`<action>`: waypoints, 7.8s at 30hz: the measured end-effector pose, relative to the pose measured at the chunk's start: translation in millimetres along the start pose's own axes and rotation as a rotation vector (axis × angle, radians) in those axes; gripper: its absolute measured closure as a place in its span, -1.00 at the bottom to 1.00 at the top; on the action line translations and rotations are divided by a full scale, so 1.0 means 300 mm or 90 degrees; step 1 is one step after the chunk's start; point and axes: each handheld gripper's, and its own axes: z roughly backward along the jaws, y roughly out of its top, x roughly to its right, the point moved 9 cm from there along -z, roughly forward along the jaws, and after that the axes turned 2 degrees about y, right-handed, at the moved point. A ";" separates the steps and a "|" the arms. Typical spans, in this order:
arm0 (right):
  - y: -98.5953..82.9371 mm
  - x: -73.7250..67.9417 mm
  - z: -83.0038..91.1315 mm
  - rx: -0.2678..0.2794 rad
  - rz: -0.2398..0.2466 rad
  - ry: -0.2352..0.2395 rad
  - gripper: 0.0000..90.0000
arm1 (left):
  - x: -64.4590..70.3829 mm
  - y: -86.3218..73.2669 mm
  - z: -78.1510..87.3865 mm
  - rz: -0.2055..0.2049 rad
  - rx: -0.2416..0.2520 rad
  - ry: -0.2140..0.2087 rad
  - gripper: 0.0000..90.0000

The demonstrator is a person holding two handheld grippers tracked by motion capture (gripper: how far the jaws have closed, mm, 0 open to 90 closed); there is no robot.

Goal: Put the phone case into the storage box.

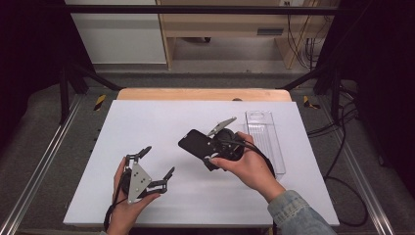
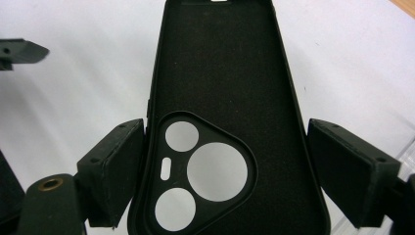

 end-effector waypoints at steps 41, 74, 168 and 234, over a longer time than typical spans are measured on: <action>0.027 -0.218 -0.042 -0.058 0.076 0.102 -0.64 | 0.151 -0.020 -0.032 -0.239 -0.028 -0.003 -0.06; 0.029 -0.228 -0.048 -0.049 0.064 0.130 -0.69 | 0.172 -0.036 -0.020 -0.286 -0.052 -0.032 0.67; 0.031 -0.047 0.041 0.451 -0.015 -0.018 -0.86 | -0.066 -0.058 0.050 0.270 0.015 -0.038 0.78; 0.101 -0.251 0.001 0.503 -0.104 0.125 -0.95 | 0.139 0.035 0.019 0.291 0.043 -0.186 0.79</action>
